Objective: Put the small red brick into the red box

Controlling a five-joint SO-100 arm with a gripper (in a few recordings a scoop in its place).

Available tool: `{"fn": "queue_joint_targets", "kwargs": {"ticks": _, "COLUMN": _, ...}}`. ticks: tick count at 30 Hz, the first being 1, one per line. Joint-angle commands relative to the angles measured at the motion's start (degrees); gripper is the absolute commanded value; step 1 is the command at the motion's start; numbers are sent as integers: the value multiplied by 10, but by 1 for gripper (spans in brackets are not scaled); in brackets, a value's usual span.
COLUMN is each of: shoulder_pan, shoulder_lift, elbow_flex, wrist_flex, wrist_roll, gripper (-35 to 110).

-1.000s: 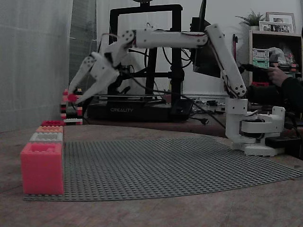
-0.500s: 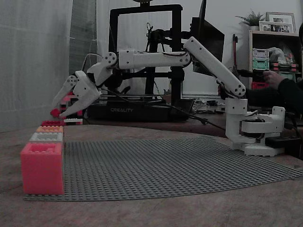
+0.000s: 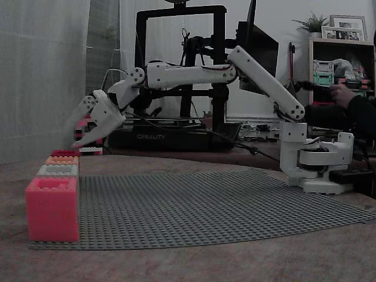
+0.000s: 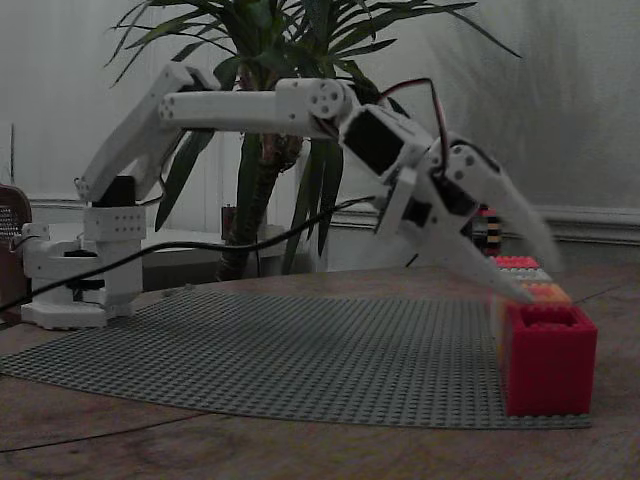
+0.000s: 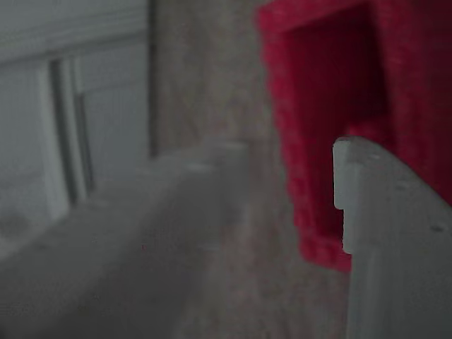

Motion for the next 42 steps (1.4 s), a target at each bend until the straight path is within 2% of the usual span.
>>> {"fn": "queue_joint_targets", "kwargs": {"ticks": 1, "shoulder_pan": 1, "shoulder_lift": 202, "elbow_flex": 91, "wrist_flex": -27, "wrist_roll": 8, "gripper": 0}}
{"fn": "queue_joint_targets", "kwargs": {"ticks": 4, "shoulder_pan": -6, "shoulder_lift": 344, "elbow_flex": 208, "wrist_flex": -18, "wrist_roll": 23, "gripper": 0}}
{"fn": "queue_joint_targets", "kwargs": {"ticks": 13, "shoulder_pan": -99, "shoulder_lift": 705, "elbow_flex": 650, "wrist_flex": 129, "wrist_roll": -40, "gripper": 0}}
{"fn": "queue_joint_targets", "kwargs": {"ticks": 20, "shoulder_pan": -143, "shoulder_lift": 949, "elbow_flex": 943, "wrist_flex": 217, "wrist_roll": 11, "gripper": 0}}
{"fn": "queue_joint_targets", "kwargs": {"ticks": 31, "shoulder_pan": -152, "shoulder_lift": 1272, "elbow_flex": 1143, "wrist_flex": 305, "wrist_roll": 79, "gripper": 0}}
{"fn": "queue_joint_targets", "kwargs": {"ticks": 42, "shoulder_pan": -152, "shoulder_lift": 1407, "elbow_flex": 1187, "wrist_flex": 374, "wrist_roll": 94, "gripper": 0}}
